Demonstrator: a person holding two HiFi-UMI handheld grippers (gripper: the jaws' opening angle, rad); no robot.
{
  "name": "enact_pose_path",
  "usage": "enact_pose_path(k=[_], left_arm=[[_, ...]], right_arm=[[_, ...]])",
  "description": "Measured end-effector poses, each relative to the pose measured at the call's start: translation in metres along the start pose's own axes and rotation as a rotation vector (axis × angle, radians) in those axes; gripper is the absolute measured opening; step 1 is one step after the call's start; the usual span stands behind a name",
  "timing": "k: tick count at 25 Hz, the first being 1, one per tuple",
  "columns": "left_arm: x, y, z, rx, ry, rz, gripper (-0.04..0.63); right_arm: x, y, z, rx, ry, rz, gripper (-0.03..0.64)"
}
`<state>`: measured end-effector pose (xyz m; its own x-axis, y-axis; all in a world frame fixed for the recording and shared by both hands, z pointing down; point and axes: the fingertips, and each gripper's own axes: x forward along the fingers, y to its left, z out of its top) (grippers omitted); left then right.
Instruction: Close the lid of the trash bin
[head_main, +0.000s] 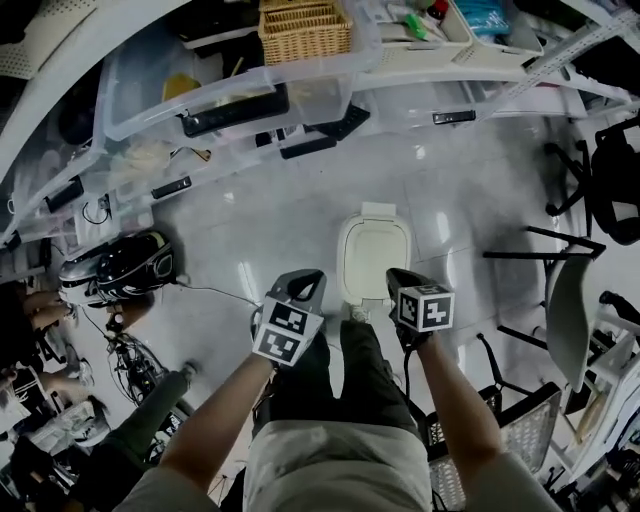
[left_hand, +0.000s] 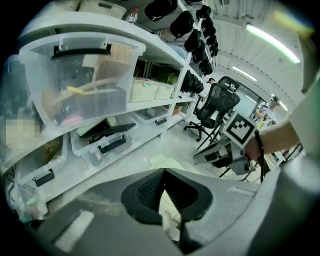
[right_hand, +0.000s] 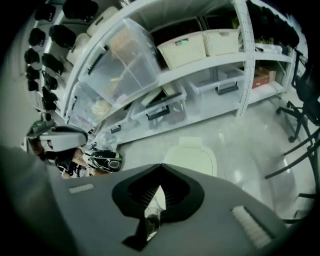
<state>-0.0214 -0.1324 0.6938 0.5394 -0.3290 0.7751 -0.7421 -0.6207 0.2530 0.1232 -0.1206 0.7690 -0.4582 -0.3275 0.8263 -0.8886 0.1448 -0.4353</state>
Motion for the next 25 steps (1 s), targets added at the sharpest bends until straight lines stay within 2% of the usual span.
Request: enact_pose_path(k=[5, 12, 19, 25], left_arm=[[-0.06, -0.004, 0.06, -0.002, -0.094, 0.01, 0.002], [-0.159, -0.007, 0.152, 0.063, -0.273, 0.047, 0.002], [-0.259, -0.022, 0.22, 0.148, -0.457, 0.091, 0.002], [-0.333, -0.05, 0.247, 0.237, -0.574, 0.129, 0.002]], right_arm=[[-0.086, 0.054, 0.069, -0.02, -0.185, 0.079, 0.003], [-0.209, 0.131, 0.145, -0.189, -0.397, 0.116, 0.003], [-0.315, 0.2, 0.186, -0.303, -0.598, 0.148, 0.003], [-0.389, 0.251, 0.198, -0.392, -0.745, 0.148, 0.003]])
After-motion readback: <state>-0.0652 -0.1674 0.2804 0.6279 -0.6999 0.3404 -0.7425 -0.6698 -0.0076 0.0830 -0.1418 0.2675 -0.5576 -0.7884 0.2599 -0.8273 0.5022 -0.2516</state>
